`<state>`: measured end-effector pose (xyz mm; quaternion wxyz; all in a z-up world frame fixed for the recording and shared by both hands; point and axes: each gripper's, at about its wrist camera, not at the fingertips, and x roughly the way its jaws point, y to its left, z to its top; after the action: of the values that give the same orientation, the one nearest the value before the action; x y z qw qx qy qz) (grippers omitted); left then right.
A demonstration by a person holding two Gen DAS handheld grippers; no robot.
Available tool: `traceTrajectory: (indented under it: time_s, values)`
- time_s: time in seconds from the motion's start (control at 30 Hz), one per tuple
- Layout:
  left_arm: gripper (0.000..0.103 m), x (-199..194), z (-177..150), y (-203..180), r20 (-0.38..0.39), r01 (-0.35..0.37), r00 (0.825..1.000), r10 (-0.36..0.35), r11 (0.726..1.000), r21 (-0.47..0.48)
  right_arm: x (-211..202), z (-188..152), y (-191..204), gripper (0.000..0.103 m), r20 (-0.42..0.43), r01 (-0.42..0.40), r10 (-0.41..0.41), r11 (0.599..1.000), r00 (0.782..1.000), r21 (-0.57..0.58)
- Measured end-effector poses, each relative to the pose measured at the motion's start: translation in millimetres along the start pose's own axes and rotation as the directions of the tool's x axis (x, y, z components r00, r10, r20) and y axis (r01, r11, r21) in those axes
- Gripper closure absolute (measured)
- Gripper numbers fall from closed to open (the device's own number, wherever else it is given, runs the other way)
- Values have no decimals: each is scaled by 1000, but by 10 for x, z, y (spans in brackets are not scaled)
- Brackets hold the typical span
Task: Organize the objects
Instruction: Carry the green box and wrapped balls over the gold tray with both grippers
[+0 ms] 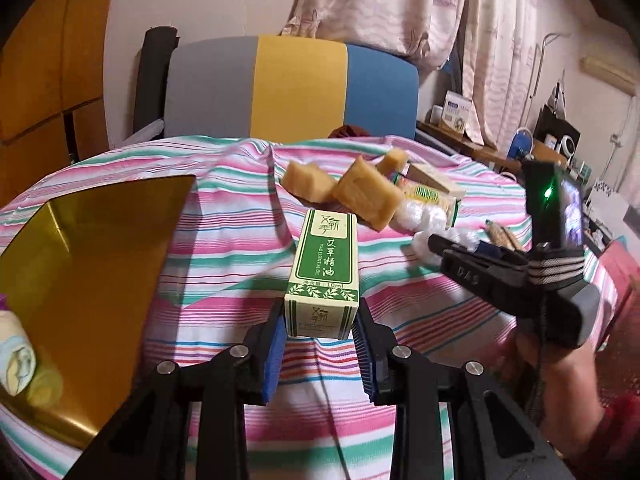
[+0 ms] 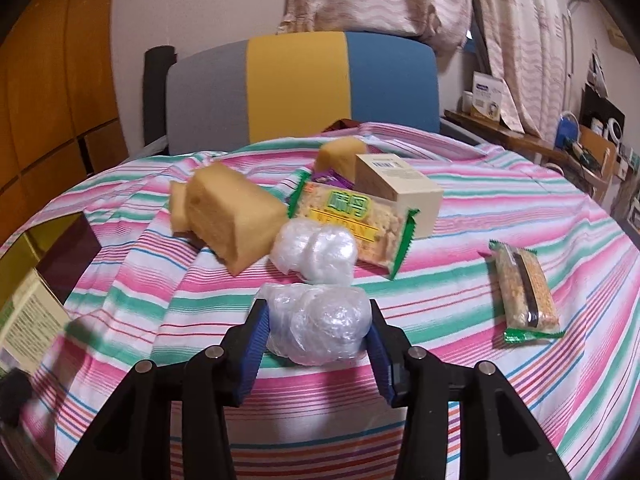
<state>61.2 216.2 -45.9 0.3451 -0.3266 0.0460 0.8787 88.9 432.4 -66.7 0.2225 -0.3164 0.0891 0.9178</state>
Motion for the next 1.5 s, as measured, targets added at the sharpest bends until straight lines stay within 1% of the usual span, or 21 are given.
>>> traceTrajectory:
  time_s: [0.1,0.3,0.4,0.47,0.6,0.77,0.87,0.93,1.0,1.07,1.13,1.2,1.33,1.4,1.5]
  values:
    - [71,-122,20,84,15,0,1000,0,1000,-26,-31,-2,65,56,16,-14,15,999,1000,-34]
    - [71,-347,51,345,48,-25,998,29,996,-83,-80,-21,156,56,33,-13,16,997,999,-80]
    - [71,-445,52,516,60,-51,997,58,992,-113,-104,-36,172,56,39,-13,17,996,999,-90]
    - [71,-475,51,628,59,-81,994,89,989,-122,-127,-44,177,56,44,-22,26,995,999,-94]
    - [71,-502,16,904,42,-136,988,145,977,-166,-191,-66,185,56,53,-30,34,995,998,-91]
    - [71,-463,-38,1244,-10,-190,981,193,956,-226,-313,-79,263,57,61,-44,50,995,997,-92]
    - [71,-454,-100,1381,-41,-221,975,218,948,-230,-471,-65,356,57,80,-104,108,993,991,-52]
    - [71,-437,-141,1478,-63,-241,971,232,941,-239,-594,-26,477,57,99,-154,158,987,983,-40]
    - [71,-426,-184,1566,-81,-255,967,242,933,-256,-736,35,641,57,126,-203,208,978,970,-51]
    - [71,-419,-213,1623,-96,-266,964,249,926,-266,-876,91,823,57,147,-256,265,964,953,-72]
    - [71,-414,-227,1657,-102,-284,959,266,922,-263,-992,148,1034,57,150,-315,327,944,933,-98]
    - [71,-418,-230,1673,-103,-297,954,280,921,-253,-1075,177,1250,57,141,-370,386,920,912,-126]
    - [71,-432,-230,1731,-111,-323,946,305,911,-256,-1148,179,1554,57,109,-448,463,883,880,-141]
    - [70,-426,-226,1769,-120,-343,939,322,905,-253,-1169,155,1678,57,93,-475,490,868,867,-147]
    - [69,-455,-219,1852,-124,-343,939,320,893,-291,-1158,119,1838,57,63,-496,512,852,857,-168]
